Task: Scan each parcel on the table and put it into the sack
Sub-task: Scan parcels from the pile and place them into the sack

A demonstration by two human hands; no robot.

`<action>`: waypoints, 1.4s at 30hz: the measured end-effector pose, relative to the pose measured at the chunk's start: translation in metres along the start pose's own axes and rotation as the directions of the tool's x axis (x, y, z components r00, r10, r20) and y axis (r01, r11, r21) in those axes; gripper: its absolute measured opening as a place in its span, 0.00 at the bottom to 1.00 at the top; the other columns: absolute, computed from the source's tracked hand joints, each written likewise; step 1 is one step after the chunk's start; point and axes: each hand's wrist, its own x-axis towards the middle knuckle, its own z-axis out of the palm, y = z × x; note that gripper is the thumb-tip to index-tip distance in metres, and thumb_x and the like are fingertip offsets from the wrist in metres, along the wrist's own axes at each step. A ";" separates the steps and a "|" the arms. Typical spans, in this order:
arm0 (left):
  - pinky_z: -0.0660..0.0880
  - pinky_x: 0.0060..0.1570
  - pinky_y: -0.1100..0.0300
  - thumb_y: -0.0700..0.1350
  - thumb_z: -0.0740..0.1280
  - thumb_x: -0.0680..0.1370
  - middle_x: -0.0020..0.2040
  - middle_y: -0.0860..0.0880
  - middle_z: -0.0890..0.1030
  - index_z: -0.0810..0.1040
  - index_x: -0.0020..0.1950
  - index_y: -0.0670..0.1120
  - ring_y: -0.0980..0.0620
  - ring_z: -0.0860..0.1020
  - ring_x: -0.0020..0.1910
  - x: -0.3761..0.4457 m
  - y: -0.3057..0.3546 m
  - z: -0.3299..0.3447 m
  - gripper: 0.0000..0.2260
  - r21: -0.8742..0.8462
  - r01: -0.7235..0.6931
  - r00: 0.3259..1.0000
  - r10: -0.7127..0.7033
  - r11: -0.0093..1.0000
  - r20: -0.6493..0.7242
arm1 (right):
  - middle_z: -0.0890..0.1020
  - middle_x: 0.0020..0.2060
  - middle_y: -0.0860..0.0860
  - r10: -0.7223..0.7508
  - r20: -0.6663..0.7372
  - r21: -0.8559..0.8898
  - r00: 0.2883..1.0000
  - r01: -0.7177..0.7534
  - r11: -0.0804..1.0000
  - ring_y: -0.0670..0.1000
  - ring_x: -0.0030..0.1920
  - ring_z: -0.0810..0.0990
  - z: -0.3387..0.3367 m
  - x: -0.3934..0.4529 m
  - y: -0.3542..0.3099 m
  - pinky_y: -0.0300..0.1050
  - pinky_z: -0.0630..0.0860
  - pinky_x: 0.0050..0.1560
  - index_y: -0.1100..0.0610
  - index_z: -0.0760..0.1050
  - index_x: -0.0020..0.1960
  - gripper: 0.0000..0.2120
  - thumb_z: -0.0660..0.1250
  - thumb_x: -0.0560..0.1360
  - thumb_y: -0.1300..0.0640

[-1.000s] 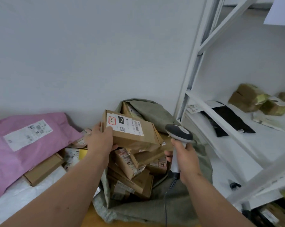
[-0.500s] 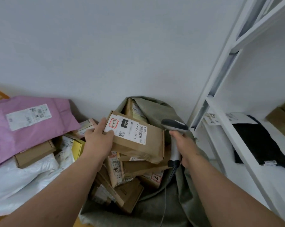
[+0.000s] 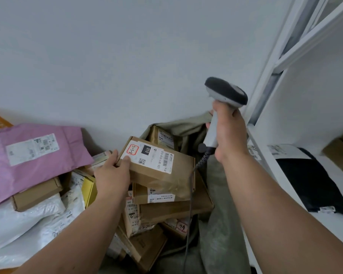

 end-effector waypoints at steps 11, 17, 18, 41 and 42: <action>0.79 0.57 0.50 0.56 0.64 0.78 0.69 0.47 0.67 0.67 0.75 0.60 0.48 0.76 0.60 -0.007 0.027 0.041 0.24 0.015 -0.110 0.986 0.107 0.994 0.129 | 0.79 0.41 0.45 -0.062 0.081 0.124 0.995 0.052 0.991 0.41 0.43 0.79 0.012 -0.007 -0.019 0.46 0.80 0.56 0.47 0.75 0.49 0.02 0.68 0.78 0.53; 0.71 0.66 0.46 0.49 0.60 0.81 0.75 0.46 0.65 0.67 0.75 0.59 0.41 0.69 0.68 -0.009 0.014 0.066 0.21 0.572 -0.248 0.894 -0.043 0.782 0.446 | 0.79 0.43 0.47 0.097 0.118 -0.045 0.988 -0.092 0.995 0.46 0.46 0.79 -0.006 -0.008 0.012 0.57 0.77 0.64 0.47 0.74 0.46 0.04 0.68 0.77 0.50; 0.67 0.69 0.45 0.51 0.59 0.81 0.75 0.46 0.64 0.68 0.74 0.60 0.40 0.65 0.71 -0.010 0.014 0.065 0.20 0.626 -0.268 0.908 -0.025 0.732 0.418 | 0.80 0.45 0.47 0.138 0.124 -0.070 0.983 -0.130 0.989 0.47 0.48 0.80 -0.010 -0.008 0.018 0.55 0.77 0.63 0.47 0.74 0.46 0.04 0.68 0.77 0.49; 0.71 0.56 0.44 0.46 0.58 0.79 0.54 0.39 0.75 0.74 0.49 0.42 0.40 0.73 0.51 0.057 -0.019 -0.025 0.09 0.525 -0.110 0.990 0.138 0.844 -0.016 | 0.74 0.34 0.41 -0.083 -0.125 -0.144 0.989 0.065 0.987 0.39 0.34 0.73 -0.016 -0.017 0.049 0.35 0.68 0.36 0.46 0.67 0.38 0.13 0.67 0.79 0.52; 0.69 0.53 0.48 0.44 0.57 0.81 0.54 0.38 0.74 0.73 0.50 0.40 0.41 0.72 0.50 0.056 -0.010 -0.030 0.10 0.482 -0.127 0.983 0.176 0.867 -0.057 | 0.74 0.35 0.42 -0.082 -0.123 -0.132 0.989 0.066 0.989 0.40 0.35 0.73 -0.015 -0.017 0.048 0.36 0.69 0.37 0.46 0.67 0.39 0.12 0.67 0.79 0.52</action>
